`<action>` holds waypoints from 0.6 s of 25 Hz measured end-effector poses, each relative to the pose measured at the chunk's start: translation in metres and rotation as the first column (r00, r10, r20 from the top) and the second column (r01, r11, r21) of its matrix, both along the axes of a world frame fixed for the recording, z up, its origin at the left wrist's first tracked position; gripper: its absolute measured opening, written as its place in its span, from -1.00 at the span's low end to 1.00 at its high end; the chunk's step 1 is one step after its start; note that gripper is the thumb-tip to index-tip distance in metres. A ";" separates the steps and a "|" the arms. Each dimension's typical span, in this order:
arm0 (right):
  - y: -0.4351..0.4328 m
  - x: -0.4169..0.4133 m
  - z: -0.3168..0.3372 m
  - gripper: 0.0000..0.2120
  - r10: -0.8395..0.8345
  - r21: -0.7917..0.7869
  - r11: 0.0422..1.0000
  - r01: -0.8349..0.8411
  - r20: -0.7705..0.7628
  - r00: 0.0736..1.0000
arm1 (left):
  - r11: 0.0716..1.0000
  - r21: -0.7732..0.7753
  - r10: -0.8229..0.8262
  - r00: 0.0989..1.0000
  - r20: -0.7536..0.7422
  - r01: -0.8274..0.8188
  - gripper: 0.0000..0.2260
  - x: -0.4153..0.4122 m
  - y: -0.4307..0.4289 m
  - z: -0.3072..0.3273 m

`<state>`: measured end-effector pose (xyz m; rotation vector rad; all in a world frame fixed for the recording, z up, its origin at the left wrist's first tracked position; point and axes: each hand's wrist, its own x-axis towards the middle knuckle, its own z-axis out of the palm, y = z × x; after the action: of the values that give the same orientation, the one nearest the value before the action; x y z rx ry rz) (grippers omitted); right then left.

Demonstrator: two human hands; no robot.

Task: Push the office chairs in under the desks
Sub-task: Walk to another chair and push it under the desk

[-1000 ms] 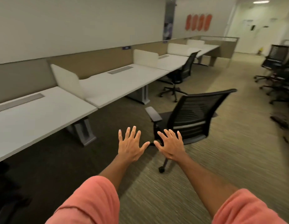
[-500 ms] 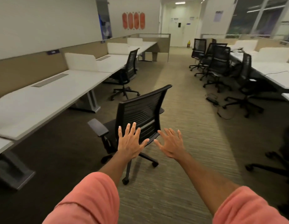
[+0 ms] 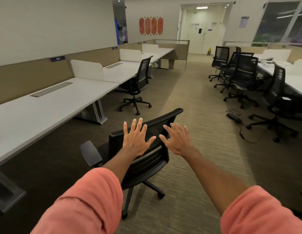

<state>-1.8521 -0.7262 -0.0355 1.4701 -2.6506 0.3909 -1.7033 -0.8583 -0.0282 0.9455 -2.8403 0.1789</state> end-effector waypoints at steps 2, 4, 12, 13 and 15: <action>-0.025 -0.025 0.005 -0.37 0.051 -0.010 0.999 -0.051 -0.017 0.999 | 0.999 0.003 0.049 0.999 0.010 -0.049 -0.28 -0.015 -0.014 -0.001; -0.051 -0.046 0.008 -0.38 0.132 -0.017 0.991 -0.133 -0.032 0.991 | 0.993 0.025 0.118 0.993 0.019 -0.119 -0.27 -0.028 -0.027 -0.002; -0.121 -0.105 -0.001 -0.34 0.497 0.137 0.863 -0.487 -0.056 0.866 | 0.873 0.250 0.398 0.908 0.133 -0.419 0.02 -0.040 -0.053 -0.001; -0.127 -0.112 -0.001 -0.31 0.537 0.179 0.835 -0.521 -0.050 0.842 | 0.859 0.251 0.422 0.895 0.143 -0.446 0.04 -0.042 -0.053 -0.001; -0.139 -0.124 0.002 -0.19 0.591 0.236 0.788 -0.568 -0.036 0.806 | 0.830 0.253 0.462 0.867 0.184 -0.496 0.10 -0.047 -0.056 0.000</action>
<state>-1.9764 -0.8651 -0.0336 2.3027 -2.1478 0.0467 -1.7507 -0.9140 -0.0283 1.7642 -2.7094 -0.1514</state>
